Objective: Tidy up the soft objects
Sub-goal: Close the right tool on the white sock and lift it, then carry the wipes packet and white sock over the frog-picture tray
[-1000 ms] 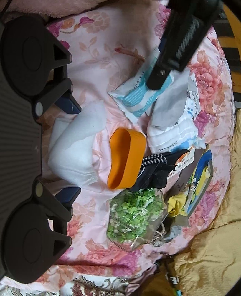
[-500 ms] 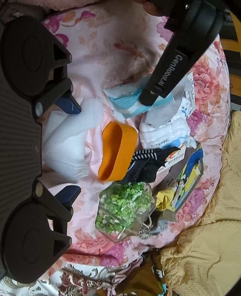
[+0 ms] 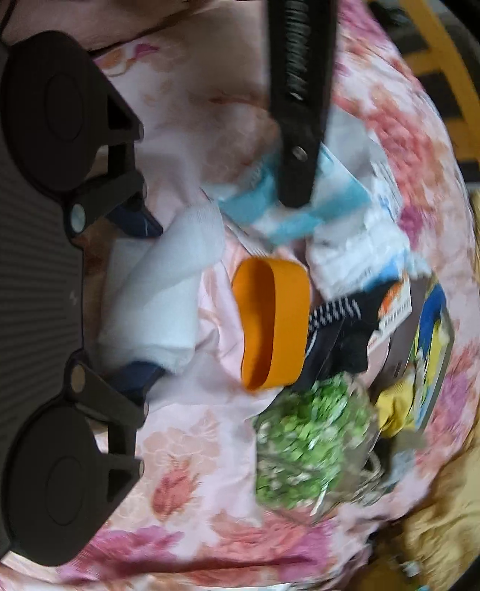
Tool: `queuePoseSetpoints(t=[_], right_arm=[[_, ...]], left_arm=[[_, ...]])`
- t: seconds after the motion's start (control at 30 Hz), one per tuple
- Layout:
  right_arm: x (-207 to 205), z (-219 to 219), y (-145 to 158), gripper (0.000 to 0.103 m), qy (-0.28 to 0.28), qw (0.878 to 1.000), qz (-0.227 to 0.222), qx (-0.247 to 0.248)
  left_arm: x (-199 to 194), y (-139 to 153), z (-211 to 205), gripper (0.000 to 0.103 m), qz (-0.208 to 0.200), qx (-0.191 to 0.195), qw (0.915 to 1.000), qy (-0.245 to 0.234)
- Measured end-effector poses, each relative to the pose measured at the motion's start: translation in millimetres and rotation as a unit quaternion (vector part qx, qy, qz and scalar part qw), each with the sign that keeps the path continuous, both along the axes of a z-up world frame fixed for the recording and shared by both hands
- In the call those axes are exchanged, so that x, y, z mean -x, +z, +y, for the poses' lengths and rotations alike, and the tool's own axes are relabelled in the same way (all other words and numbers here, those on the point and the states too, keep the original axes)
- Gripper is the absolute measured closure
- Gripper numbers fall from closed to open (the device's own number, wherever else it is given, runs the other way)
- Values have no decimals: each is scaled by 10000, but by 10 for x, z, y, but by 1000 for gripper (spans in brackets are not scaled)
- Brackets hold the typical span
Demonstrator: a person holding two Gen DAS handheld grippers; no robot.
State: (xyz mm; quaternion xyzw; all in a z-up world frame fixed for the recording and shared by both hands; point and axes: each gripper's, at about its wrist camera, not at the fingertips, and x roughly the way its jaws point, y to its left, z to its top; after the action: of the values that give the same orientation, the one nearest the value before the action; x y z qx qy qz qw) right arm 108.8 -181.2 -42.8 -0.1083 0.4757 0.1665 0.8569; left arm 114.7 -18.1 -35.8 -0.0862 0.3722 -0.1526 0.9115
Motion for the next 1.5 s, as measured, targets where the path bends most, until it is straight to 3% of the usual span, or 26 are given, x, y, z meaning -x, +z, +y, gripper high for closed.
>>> queuePoseSetpoints(t=[0.13,0.27,0.57,0.67,0.83,0.93,1.23,1.5], right_arm=[[13,-19,18,45,12,9998,-19,-179],[41,-5,45,45,125,9994,-51,-327],[-66,-68,-16,43,-146,9989,225,-397],[-60,-85,-3,54,-171,9986,200,-467],[-18,-67,28,72,-141,9987,57,-488],[4,-58,49,78,-134,9986,-40,-509],[122,-48,206,87,-11,9945,-694,-781],[146,-83,263,87,-170,9909,-985,-896]], left_arm=[[-4,-30,-12,83,48,-257,9996,106],[1,-37,-25,79,9,-498,9986,150],[-59,-79,82,79,301,-197,9988,325],[-15,-60,17,82,191,-234,9995,127],[93,-32,-140,85,-103,-577,9979,-272],[111,-22,-172,85,-165,-644,9972,-344],[152,24,-151,87,-336,-578,9973,-298],[187,82,-117,87,-543,-415,9975,-207]])
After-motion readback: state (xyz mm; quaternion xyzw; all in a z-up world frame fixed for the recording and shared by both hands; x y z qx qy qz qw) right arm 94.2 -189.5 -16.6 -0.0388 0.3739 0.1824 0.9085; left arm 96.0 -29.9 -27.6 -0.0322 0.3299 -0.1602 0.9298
